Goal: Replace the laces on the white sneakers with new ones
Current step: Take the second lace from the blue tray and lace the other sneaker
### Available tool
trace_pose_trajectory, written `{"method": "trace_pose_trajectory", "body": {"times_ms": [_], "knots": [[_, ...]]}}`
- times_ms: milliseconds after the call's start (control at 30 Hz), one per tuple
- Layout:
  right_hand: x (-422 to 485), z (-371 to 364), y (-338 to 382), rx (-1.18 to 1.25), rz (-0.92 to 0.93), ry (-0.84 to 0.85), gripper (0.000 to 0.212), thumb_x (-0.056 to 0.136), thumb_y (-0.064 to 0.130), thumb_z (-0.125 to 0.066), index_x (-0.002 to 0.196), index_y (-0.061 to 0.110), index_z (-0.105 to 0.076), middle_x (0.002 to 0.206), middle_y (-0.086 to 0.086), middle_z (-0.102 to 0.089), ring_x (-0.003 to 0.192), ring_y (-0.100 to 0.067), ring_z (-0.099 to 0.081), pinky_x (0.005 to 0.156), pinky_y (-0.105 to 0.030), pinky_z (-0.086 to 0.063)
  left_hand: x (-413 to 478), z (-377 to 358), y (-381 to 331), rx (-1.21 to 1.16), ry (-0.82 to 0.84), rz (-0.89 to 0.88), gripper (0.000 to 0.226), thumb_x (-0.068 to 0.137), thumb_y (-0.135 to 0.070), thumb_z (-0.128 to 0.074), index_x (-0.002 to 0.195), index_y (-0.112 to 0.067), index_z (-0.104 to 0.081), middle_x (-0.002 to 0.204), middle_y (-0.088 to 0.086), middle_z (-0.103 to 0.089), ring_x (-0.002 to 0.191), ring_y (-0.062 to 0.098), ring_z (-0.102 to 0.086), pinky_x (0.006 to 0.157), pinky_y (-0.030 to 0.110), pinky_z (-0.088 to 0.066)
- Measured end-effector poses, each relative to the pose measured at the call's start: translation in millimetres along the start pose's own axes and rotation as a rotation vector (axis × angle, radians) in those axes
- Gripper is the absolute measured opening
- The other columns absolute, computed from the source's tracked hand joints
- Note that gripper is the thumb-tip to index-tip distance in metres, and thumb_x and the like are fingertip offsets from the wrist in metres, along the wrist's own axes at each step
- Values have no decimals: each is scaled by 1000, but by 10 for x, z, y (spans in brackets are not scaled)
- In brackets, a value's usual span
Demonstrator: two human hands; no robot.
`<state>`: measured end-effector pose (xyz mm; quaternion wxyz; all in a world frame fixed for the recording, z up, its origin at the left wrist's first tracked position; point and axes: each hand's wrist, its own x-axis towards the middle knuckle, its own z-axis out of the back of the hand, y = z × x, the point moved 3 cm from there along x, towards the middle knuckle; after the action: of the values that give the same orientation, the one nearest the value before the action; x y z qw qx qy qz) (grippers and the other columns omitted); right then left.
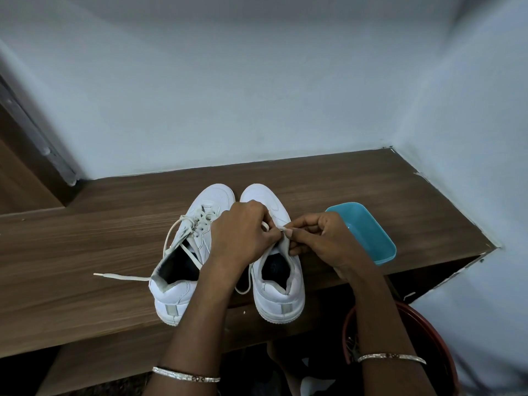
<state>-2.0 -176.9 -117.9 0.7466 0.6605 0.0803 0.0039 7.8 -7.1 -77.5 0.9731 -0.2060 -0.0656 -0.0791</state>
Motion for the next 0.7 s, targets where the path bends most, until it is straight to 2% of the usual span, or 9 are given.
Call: {"method": "trace_pose_trajectory", "body": {"times_ms": [233,400,567,700], "knots": [[-18,14,5,55,-15,1,17,86,9,-75,100,-1,-74,87,-17,-76,76,-27,-73,70,-30,-61,-1,13,42,-62,0,-6,13,78,-40,-69,76,-27,-69,75,-10,-66,76,13,-60,57,27,-39],[-27,-7,10,64,-17,36,18,90,11,-71,102,-2,-74,90,-18,-76,82,-30,-74,77,-35,-62,40,-60,118,-164,80,-43,15,78,-41,-71,70,-29,-68,77,-15,-69,79,8,-64,66,35,-54],[-25,-23,-8,86,-26,18,14,91,4,-68,103,-2,-72,88,-18,-76,77,-26,-74,74,-30,-62,60,-85,132,-179,112,-69,15,77,-43,-78,72,-31,-70,77,-15,-69,74,7,-62,63,31,-50],[-13,-29,15,35,-24,-1,10,92,7,-68,99,0,-72,87,-18,-75,76,-25,-73,71,-29,-61,61,-57,146,-201,93,-63,18,72,-46,-81,73,-33,-70,78,-17,-68,74,5,-62,62,30,-49]]}}
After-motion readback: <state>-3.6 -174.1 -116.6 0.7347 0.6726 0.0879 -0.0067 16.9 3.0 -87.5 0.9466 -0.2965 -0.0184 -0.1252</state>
